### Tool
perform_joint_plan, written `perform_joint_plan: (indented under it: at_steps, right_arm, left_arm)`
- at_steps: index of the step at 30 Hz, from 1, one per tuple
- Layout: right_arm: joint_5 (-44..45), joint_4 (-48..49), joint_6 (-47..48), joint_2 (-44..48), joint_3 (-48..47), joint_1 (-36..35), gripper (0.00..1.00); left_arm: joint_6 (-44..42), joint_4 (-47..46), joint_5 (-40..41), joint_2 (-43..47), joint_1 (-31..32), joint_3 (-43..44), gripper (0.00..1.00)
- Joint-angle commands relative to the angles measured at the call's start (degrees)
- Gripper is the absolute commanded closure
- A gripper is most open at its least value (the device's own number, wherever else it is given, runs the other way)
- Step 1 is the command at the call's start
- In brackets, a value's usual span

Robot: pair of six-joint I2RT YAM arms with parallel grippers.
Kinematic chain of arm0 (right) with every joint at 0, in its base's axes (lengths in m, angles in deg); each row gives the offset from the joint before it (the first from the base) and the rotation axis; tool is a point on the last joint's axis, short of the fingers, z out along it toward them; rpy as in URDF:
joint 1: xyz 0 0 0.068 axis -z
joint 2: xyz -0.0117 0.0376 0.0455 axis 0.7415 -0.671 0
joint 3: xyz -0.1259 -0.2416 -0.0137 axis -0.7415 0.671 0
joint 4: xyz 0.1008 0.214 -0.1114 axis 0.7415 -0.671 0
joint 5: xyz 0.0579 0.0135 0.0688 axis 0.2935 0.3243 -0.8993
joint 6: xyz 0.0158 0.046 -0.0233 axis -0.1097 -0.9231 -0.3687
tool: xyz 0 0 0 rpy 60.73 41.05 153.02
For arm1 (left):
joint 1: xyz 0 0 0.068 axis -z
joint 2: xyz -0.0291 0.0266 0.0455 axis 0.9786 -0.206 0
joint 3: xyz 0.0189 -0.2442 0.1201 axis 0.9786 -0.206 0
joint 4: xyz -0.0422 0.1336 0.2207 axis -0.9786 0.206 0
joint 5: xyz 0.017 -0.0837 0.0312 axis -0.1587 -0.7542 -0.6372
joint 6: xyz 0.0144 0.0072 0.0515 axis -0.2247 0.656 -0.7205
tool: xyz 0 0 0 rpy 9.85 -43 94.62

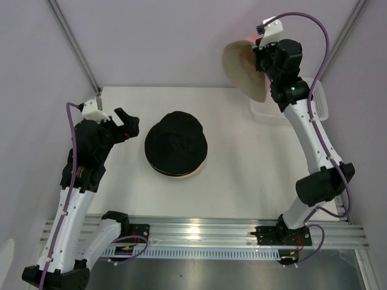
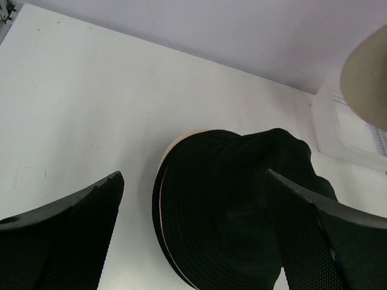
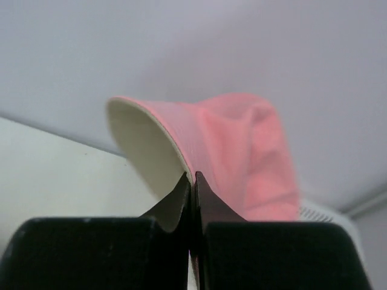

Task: Stack the hats

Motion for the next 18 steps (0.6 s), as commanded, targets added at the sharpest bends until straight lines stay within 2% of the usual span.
perform_joint_plan:
  at_steps: [1, 5, 7, 8, 11, 13, 14, 16, 18]
  right_arm:
    - [3.11, -4.52, 15.74, 5.35, -2.08, -6.34, 1.00]
    - [7.76, -9.19, 17.52, 6.32, -2.17, -16.10, 1.00]
    - [11.89, -9.98, 15.78, 5.71, -1.65, -22.16, 1.00]
    - [17.13, -10.51, 13.16, 5.18, -1.56, -24.27, 1.00]
    - [22.78, -14.11, 10.76, 3.51, -0.95, -32.44, 1.00]
    - [27.62, -14.21, 12.77, 2.55, 0.80, -39.19, 1.00]
    - [33.73, -14.03, 14.34, 1.24, 1.25, -41.23, 1.00]
    - [42.44, -12.37, 19.44, -0.35, 1.96, -44.84, 1.00]
    - [45.99, -11.75, 21.82, -2.99, 1.26, -45.29, 1.00]
  left_arm:
    - [-1.86, 1.83, -1.99, 3.43, -0.40, 1.27, 0.01]
    - [-2.22, 4.56, -0.49, 5.36, -0.40, 1.09, 0.00]
    - [-2.13, 5.53, 0.47, 6.68, -0.49, 0.66, 0.00]
    - [-1.87, 6.31, 1.78, 7.38, -0.58, 0.57, 0.00]
    - [-1.43, 5.62, 3.54, 11.60, -0.49, -2.15, 0.00]
    - [-1.34, 5.36, 3.82, 14.32, -0.58, -3.29, 0.00]
    - [-1.43, 5.35, 3.99, 14.94, -0.58, -3.65, 0.01]
    - [-1.87, 5.35, 4.17, 15.73, -0.58, -3.92, 0.01]
    - [-2.22, 5.09, 3.90, 15.30, -0.66, -4.01, 0.01]
